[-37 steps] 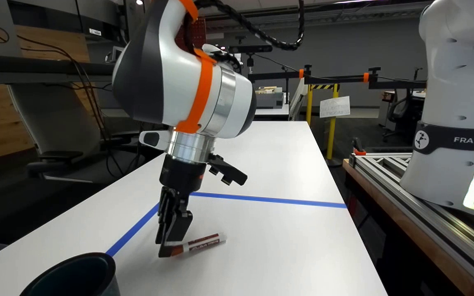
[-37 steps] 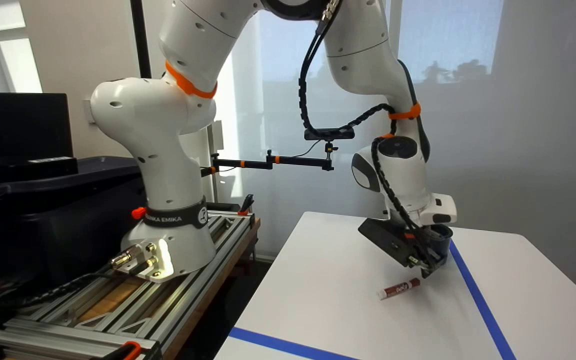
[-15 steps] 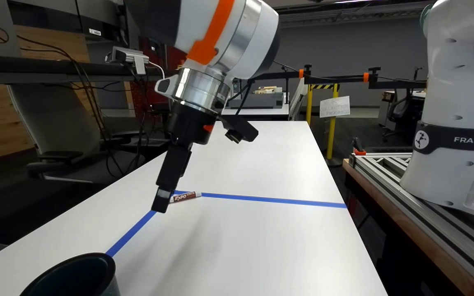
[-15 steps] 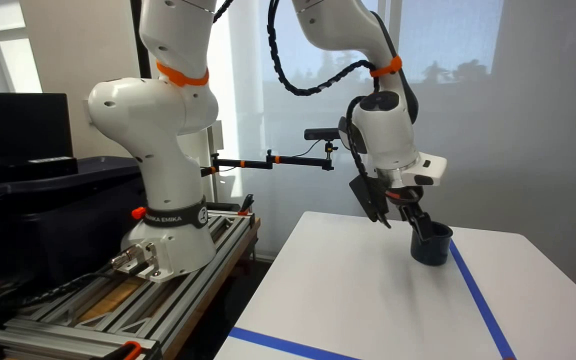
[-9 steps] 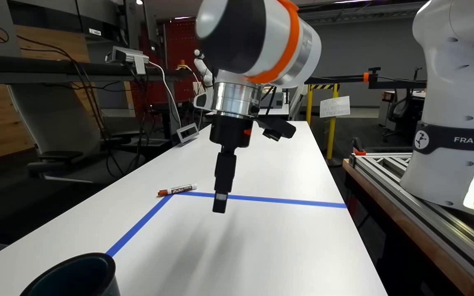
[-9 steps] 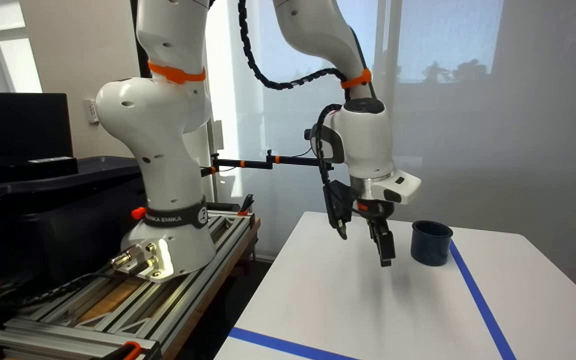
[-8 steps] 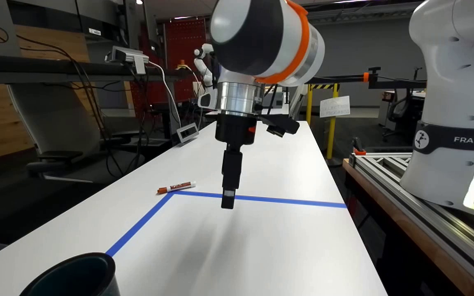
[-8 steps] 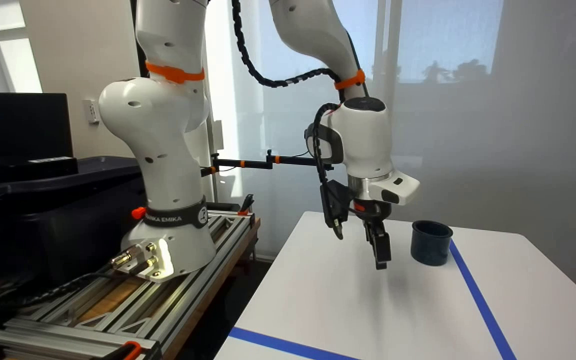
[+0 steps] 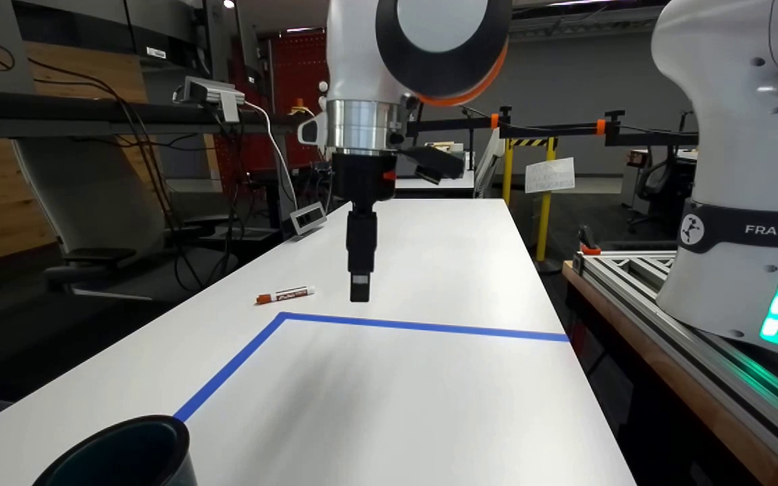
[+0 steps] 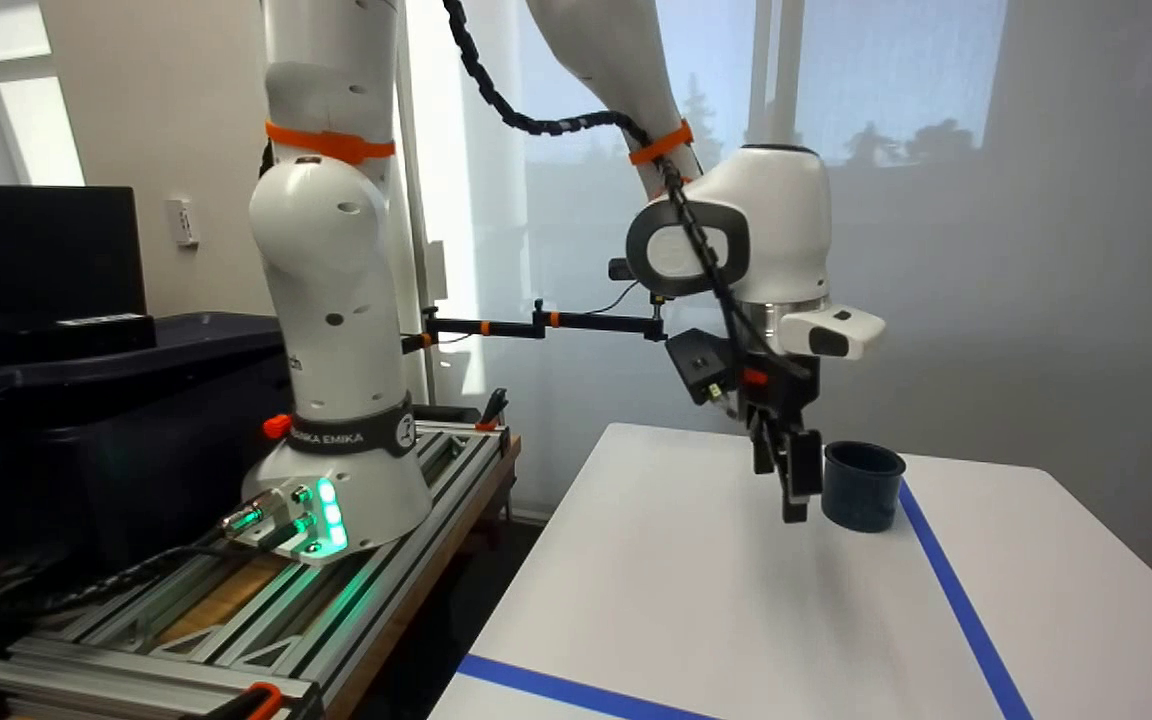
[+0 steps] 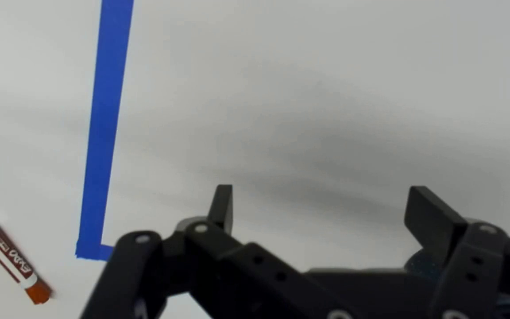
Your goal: Remove the marker from the mug.
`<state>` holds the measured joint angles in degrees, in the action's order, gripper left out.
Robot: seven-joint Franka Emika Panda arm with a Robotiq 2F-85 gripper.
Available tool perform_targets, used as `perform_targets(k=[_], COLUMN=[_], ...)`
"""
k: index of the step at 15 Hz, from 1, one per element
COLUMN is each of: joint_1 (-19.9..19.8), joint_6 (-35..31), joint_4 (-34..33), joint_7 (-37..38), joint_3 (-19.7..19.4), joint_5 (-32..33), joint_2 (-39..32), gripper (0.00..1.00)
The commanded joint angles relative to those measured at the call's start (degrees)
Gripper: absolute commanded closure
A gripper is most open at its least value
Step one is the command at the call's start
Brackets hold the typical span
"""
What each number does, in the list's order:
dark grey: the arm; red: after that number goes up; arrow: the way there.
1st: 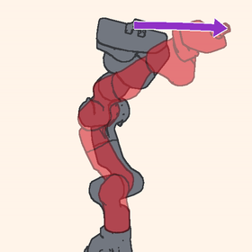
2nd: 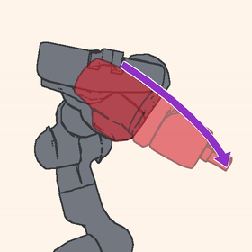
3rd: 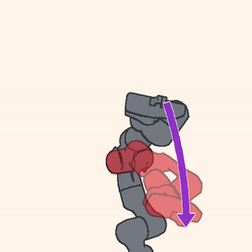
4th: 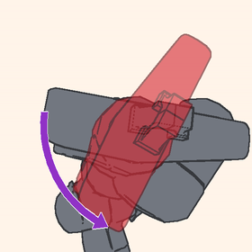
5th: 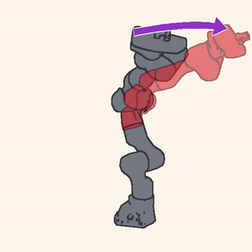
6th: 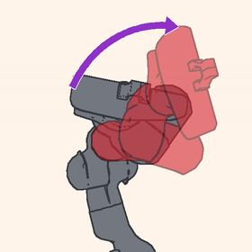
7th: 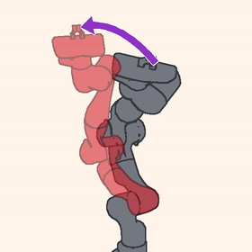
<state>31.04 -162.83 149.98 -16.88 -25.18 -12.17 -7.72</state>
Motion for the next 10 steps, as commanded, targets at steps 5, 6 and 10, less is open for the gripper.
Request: perform_targets(k=[5,6,10], joint_1=[-8.0,-10.8,-13.5], joint_6=[10.8,12.3,13.5], joint_4=[-7.2,-8.1,-8.5], joint_7=[17.5,19.3,20.1], joint_3=[6.9,10.1,12.5], joint_5=[21.8,23.4,24.3], joint_2=[5.4,6.5,7.7], gripper=[0.0,0.0,0.0])
